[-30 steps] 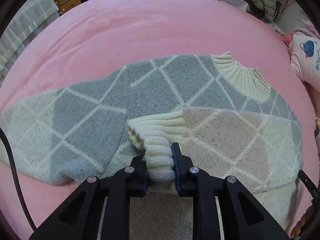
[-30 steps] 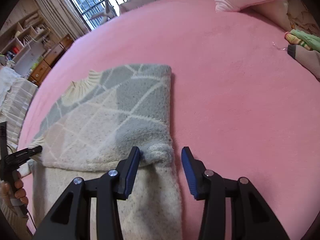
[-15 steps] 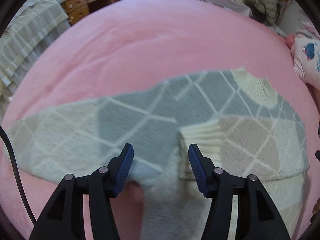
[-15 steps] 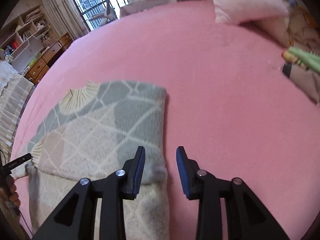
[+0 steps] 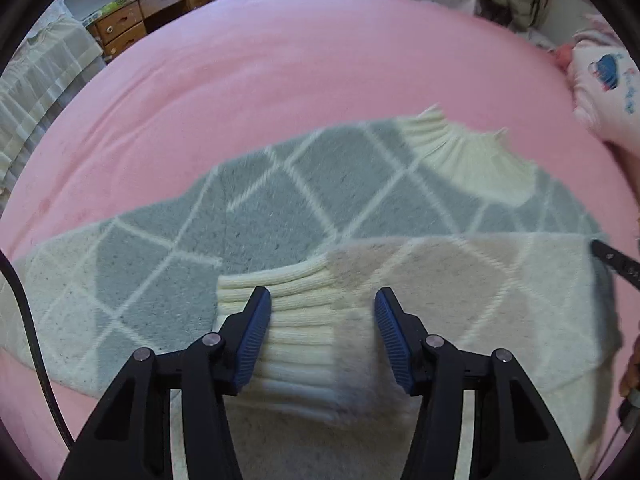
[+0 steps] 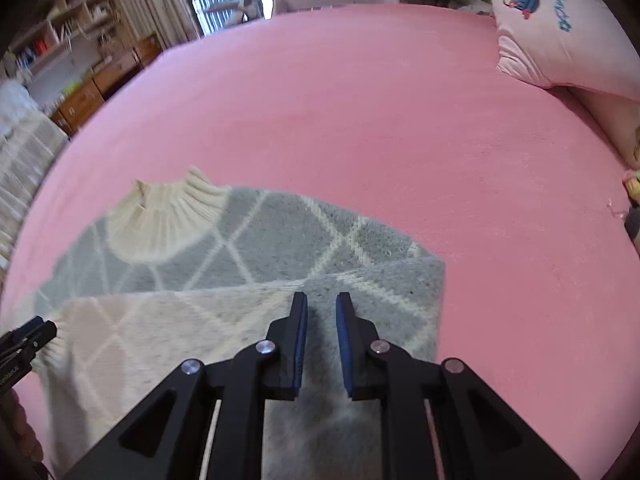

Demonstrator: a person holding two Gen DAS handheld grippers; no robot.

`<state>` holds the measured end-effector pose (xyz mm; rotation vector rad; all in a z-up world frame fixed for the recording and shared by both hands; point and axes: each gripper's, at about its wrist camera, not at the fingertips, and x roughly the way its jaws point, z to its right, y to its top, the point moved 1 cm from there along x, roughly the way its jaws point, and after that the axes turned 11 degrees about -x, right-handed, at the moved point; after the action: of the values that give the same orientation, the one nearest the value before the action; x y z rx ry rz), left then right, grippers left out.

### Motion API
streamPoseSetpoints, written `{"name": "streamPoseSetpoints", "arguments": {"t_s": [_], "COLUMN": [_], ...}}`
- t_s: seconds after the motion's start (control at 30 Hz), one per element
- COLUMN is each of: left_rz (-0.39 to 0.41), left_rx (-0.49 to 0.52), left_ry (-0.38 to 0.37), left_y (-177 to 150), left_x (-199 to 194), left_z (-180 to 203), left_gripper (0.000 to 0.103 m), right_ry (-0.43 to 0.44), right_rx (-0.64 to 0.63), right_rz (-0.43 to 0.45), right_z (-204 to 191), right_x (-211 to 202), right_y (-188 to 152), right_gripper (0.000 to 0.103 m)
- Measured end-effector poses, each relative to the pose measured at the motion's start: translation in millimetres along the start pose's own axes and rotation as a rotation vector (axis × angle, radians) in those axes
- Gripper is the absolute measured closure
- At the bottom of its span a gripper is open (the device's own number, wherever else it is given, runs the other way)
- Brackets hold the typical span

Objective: Fold small clothes
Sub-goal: 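Open the left tool and release the cuff onto the sweater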

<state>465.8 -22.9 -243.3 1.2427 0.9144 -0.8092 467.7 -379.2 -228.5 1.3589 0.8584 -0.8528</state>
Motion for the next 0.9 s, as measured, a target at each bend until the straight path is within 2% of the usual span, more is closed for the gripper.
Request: {"name": "streamPoseSetpoints", "arguments": {"t_s": [0.03,0.07,0.17,0.2,0.33,0.43,0.53,0.77,0.9], "left_rz": [-0.007,-0.001,0.01,0.007,-0.007,0.004,0.027,0.052,0.046], "left_rx": [0.008,0.017,0.045,0.044,0.015,0.035,0.078,0.084,0.093], "left_ry": [0.008,-0.002,-0.005,-0.009,-0.032,-0.012,-0.002,-0.073,-0.06], "left_y": [-1.4,-2.2,-2.5,-2.0,3.0,0.3,-11.5,-38.4,-50.8], "left_x": [9.0,10.8,9.0,8.8,7.4,-3.6,-23.0,-58.1,-57.3], "left_z": [-2.0,-3.3,-3.9,-4.7,-12.4,-11.7,-1.5,11.2,14.6], "left_gripper": [0.051,0.051,0.051,0.051,0.051,0.051,0.051,0.051,0.051], "right_ry": [-0.035,-0.059,-0.008,-0.023,-0.213,-0.162,-0.1,0.096,0.14], "right_rx": [-0.012,-0.022,0.012,0.01,-0.004,0.024,-0.005,-0.081,-0.12], "right_rz": [-0.013,-0.022,-0.015,-0.011,-0.031,-0.012,0.04,0.089,0.085], "right_z": [4.1,10.5,34.3,38.3,49.5,57.0,40.0,-35.6,-77.3], "right_x": [6.0,10.9,13.4,10.8,0.8,-15.7,-43.0,-79.3,-82.2], "right_y": [-0.7,-1.9,-5.8,-6.3,-10.9,-25.3,-42.6,-69.5,-80.5], "right_gripper": [0.101,0.103,0.103,0.103,0.103,0.103,0.103,0.103,0.103]}}
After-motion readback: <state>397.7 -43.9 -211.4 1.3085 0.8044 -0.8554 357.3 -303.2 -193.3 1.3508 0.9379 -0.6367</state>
